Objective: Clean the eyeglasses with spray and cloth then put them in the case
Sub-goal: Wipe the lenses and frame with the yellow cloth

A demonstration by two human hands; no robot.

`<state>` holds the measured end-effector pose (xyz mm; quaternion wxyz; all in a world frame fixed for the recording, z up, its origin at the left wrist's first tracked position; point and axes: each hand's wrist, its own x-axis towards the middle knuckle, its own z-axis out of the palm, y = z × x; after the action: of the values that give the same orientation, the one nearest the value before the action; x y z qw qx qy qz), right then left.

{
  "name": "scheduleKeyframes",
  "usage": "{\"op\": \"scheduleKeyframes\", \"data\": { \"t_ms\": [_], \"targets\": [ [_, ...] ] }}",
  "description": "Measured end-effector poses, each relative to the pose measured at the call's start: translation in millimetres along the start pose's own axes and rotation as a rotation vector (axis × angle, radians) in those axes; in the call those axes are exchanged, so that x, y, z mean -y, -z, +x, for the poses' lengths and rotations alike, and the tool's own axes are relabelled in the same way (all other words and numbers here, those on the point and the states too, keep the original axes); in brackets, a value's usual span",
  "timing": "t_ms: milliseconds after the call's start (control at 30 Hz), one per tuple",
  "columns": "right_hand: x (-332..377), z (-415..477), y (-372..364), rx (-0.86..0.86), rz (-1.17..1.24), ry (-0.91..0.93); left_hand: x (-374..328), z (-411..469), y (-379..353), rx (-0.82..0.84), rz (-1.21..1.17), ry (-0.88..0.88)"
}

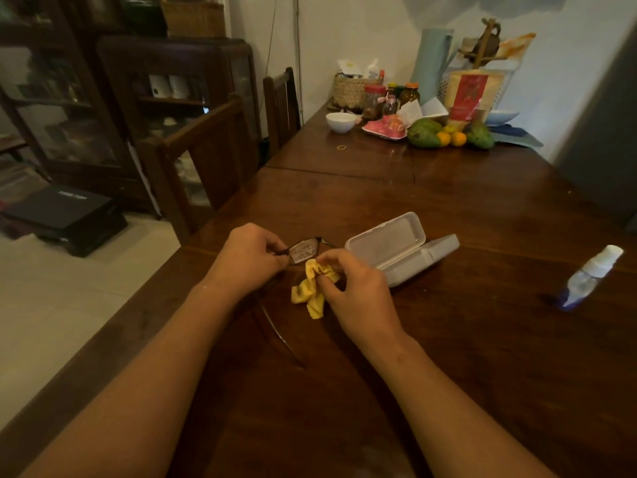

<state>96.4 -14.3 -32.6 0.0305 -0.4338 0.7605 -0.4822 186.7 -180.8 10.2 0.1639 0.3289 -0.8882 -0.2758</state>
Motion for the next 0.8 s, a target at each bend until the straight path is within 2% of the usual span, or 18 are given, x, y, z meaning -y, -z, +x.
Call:
{"op": "scheduleKeyframes", "data": {
  "t_ms": [100,300,500,800],
  "targets": [
    [4,0,2,-0.055,-0.024,0.001,-2,-4,4,0.018,-0.075,0.021],
    [16,-1,6,-0.155,-0.107,0.133,-19,-20,14,0.023,-0.288,0.015],
    [18,-1,10,-0.313,-0.337,0.365,-34,-36,19,0.043,-0.413,0.016],
    [23,-5,9,-0.27,-0.543,0.434,-32,-36,26,0.082,-0.445,-0.032]
  ]
}}
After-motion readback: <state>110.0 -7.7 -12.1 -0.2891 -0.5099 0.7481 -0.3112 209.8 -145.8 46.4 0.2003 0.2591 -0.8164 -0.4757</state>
